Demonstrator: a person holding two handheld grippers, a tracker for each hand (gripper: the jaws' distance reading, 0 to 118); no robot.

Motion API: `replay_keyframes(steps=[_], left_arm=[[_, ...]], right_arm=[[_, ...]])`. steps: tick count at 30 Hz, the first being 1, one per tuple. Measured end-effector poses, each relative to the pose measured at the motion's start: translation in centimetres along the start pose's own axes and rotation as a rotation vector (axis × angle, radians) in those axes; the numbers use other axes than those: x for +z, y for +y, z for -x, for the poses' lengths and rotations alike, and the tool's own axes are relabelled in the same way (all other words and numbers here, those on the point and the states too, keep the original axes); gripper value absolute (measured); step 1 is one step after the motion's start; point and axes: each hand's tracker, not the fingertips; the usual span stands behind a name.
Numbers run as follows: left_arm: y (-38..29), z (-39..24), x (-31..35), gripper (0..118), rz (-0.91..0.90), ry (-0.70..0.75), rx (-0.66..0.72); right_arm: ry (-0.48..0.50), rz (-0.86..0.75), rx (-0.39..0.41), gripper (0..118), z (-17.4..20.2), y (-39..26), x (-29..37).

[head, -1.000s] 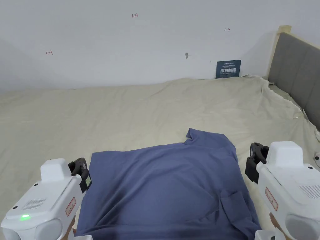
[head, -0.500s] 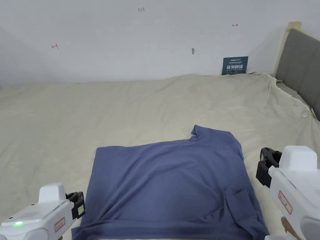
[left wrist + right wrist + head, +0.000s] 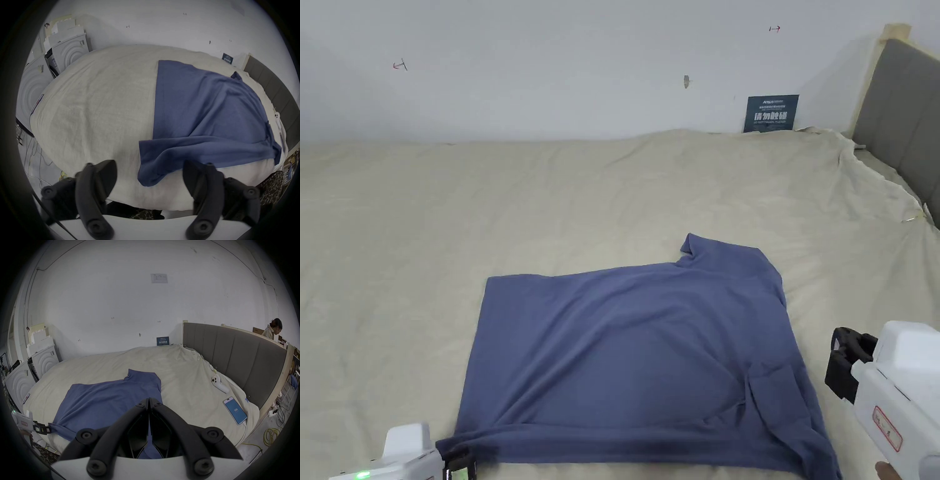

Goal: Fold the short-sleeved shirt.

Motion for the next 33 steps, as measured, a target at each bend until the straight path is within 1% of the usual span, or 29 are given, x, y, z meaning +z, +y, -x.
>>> replay_keyframes(steps=[3,4,5,7,9,10,11,13,14,15,16,18,20,22,23,24,26,27,29,31,33], left_arm=[[-0.4,-0.5,-0.6,34,0.020,-0.018,-0.042],[-0.6,-0.5,-0.9,34,0.023,-0.072,-0.030],[-0.6,-0.5,-0.7,30,0.012,-0.077,-0.005],[-0.5,-0.7,-0.3,9,-0.008,-0.083,-0.003],[-0.4,-0.8,0.3,7,-0.019,-0.087,-0.012],[-0.3,-0.7,0.5,7,-0.026,-0.093,-0.016],[-0.1,-0.6,0.8,6,-0.034,-0.096,-0.016],[0.3,-0.7,2.2,6,-0.052,-0.107,-0.007],[0.5,-0.5,2.6,6,-0.063,-0.115,0.002],[0.6,-0.5,2.8,5,-0.063,-0.120,0.007],[0.4,0.0,2.5,5,-0.070,-0.124,0.016],[0.5,0.2,2.5,5,-0.079,-0.132,0.027],[1.0,0.1,3.1,5,-0.084,-0.134,0.026],[1.1,-0.1,3.2,5,-0.086,-0.133,0.021],[1.1,-0.2,3.2,5,-0.083,-0.132,0.020],[1.3,0.0,2.9,5,-0.082,-0.131,0.019],[1.5,0.1,2.7,5,-0.080,-0.131,0.017],[1.5,0.1,2.6,5,-0.078,-0.129,0.016],[1.4,0.1,2.7,5,-0.076,-0.129,0.019],[1.5,0.3,2.7,5,-0.078,-0.133,0.025],[1.7,0.6,2.7,5,-0.079,-0.137,0.029]], right_arm=[[0.001,0.026,-0.010,0,-0.3,-0.7,-0.1],[0.000,0.036,-0.013,0,-0.5,-0.9,-0.1],[0.002,0.050,-0.014,0,-0.7,-1.2,-0.2],[0.012,0.098,-0.029,0,-1.2,-2.0,-0.4],[0.025,0.175,-0.044,2,-1.8,-3.1,-1.1],[0.029,0.211,-0.051,6,-2.1,-3.8,-1.4],[0.026,0.252,-0.052,17,-2.4,-4.6,-1.8],[0.036,0.329,-0.061,67,-2.8,-6.3,-2.6],[0.040,0.368,-0.071,86,-3.1,-7.4,-3.2],[0.039,0.400,-0.071,100,-3.3,-8.1,-3.5],[0.032,0.421,-0.061,102,-3.4,-9.0,-3.9],[0.000,0.449,-0.031,101,-3.7,-10.8,-4.8],[0.007,0.515,-0.008,97,-4.1,-12.4,-5.9],[0.005,0.519,-0.008,84,-3.9,-13.3,-6.3],[0.007,0.524,-0.010,75,-3.9,-13.7,-6.5],[0.009,0.528,-0.012,58,-4.0,-13.9,-6.8],[0.015,0.540,-0.011,29,-3.9,-14.2,-7.2],[0.013,0.538,-0.011,9,-3.9,-14.2,-7.1],[-0.007,0.512,-0.015,6,-4.2,-13.9,-6.6],[0.027,0.499,-0.053,5,-4.6,-13.2,-5.8],[0.039,0.483,-0.063,4,-4.8,-12.4,-5.4]])
